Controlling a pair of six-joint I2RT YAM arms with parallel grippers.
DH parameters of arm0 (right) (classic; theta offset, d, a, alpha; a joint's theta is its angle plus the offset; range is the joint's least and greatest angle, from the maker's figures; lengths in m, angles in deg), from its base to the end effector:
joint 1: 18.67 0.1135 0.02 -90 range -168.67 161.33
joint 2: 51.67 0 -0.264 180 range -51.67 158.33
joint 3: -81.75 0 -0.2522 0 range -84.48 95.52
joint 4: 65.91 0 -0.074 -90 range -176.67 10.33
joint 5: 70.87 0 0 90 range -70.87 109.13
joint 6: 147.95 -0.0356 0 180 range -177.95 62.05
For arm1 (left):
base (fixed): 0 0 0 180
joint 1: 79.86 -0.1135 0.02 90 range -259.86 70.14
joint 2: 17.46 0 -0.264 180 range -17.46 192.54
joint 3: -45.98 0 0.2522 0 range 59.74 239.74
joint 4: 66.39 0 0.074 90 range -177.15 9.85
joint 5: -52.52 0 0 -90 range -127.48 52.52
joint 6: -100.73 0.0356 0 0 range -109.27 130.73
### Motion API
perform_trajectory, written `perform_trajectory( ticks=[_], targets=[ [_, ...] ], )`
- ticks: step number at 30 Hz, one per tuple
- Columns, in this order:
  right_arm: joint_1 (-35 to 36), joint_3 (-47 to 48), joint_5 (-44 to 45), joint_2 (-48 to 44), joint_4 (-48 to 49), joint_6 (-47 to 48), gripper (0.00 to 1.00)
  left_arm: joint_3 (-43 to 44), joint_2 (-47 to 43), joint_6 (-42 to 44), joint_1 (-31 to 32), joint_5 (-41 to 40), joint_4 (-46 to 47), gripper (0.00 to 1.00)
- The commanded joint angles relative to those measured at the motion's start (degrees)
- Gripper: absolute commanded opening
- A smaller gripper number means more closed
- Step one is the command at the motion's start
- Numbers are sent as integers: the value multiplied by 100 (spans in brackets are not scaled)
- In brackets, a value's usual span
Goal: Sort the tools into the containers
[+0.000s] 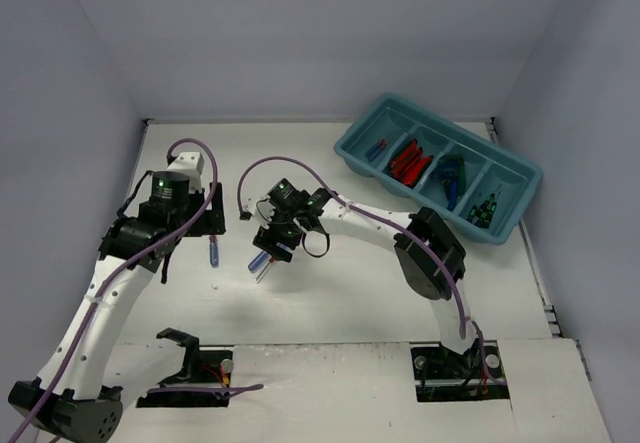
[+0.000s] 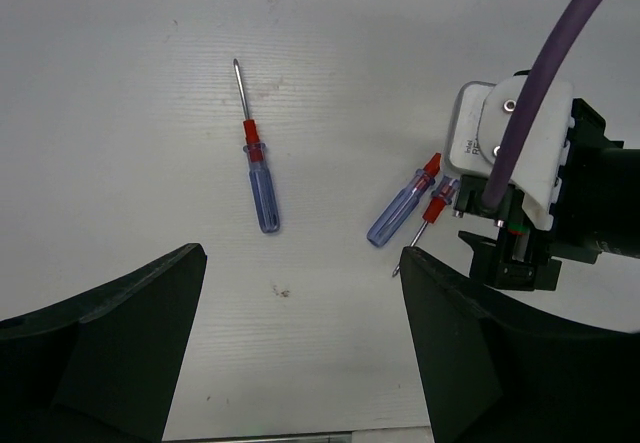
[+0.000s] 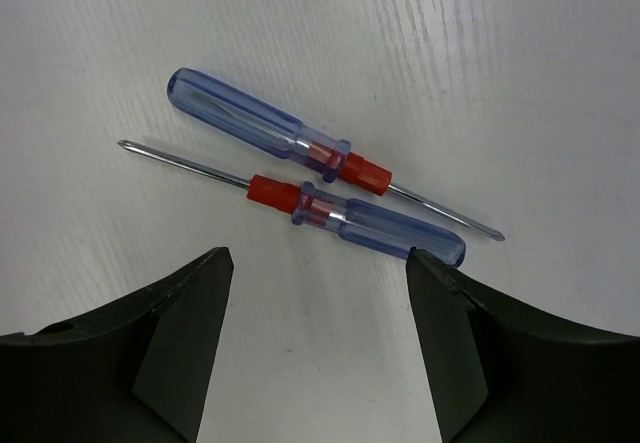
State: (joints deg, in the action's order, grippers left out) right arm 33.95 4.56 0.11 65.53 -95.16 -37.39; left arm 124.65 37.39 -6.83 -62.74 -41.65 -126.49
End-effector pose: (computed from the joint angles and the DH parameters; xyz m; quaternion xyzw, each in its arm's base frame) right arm 0.2718 0.3749 0.2113 -0.5927 0.6892 0.2532 0.3312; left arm 0.1795 -0.0526 0.3664 -0.0199 0.8915 -0.1036 0.4407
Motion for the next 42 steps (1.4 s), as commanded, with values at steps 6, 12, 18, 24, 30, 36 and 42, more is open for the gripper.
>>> perform_trajectory(
  ticks=[6, 12, 18, 24, 30, 36, 42],
  targets=[
    [50, 289, 68, 245, 31, 141, 68, 31, -338, -26, -51, -368, 3, 76],
    [101, 324, 165, 393, 37, 160, 68, 57, -444, 30, -51, -414, 3, 76],
    [117, 199, 172, 454, 38, 168, 68, 40, -509, 43, -59, -479, 3, 76],
    [108, -208, 217, 281, 28, 57, 68, 51, -514, 54, -60, -506, 3, 76],
    [143, -955, 334, -369, 19, -157, 68, 75, -555, 95, -60, -567, 12, 76],
    [145, -1302, 531, -827, -21, -269, 66, 114, -421, 119, -60, -560, 20, 76],
    [168, -1349, 443, -649, -33, -249, 59, 161, -285, 112, -60, -578, 38, 76]
  ],
)
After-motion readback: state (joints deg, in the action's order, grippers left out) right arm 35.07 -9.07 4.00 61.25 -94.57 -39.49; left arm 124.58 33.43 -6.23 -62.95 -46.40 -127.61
